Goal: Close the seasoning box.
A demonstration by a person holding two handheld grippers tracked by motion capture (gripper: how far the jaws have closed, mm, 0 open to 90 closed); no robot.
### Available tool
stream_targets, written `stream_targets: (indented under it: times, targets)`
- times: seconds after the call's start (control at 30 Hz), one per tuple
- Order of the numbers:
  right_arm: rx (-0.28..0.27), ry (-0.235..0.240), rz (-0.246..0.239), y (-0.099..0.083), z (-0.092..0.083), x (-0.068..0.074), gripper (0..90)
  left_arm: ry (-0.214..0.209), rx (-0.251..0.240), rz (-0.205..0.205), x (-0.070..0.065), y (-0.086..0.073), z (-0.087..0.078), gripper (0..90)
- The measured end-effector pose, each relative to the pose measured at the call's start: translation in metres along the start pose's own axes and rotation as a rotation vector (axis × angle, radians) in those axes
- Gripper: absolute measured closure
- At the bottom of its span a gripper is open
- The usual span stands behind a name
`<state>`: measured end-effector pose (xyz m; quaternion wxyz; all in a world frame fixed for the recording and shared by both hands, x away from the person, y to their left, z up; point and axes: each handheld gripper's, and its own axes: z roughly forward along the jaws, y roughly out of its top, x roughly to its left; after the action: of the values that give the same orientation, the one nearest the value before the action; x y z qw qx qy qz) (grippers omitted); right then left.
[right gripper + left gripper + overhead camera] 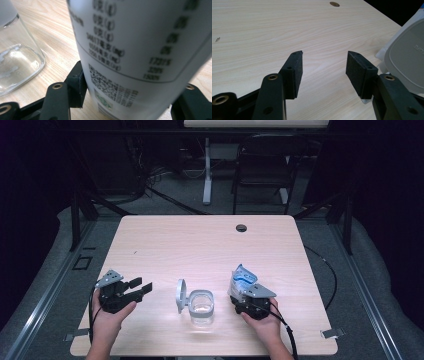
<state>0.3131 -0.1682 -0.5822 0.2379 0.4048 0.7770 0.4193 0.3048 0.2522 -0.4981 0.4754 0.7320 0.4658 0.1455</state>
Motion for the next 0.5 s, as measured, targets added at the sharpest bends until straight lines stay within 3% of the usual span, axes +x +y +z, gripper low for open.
stream_targets:
  times: [0.13,0.5]
  targets:
    - [-0.007,0.021,0.027,0.0002,-0.0002,-0.0019,40.1,0.0,0.003,-0.001,0.0005,-0.0004,0.0002,47.7]
    - [0.013,-0.001,-0.04,0.0062,-0.0073,0.0017,40.3,0.003,0.001,-0.003,0.0017,-0.0008,0.0005,47.7]
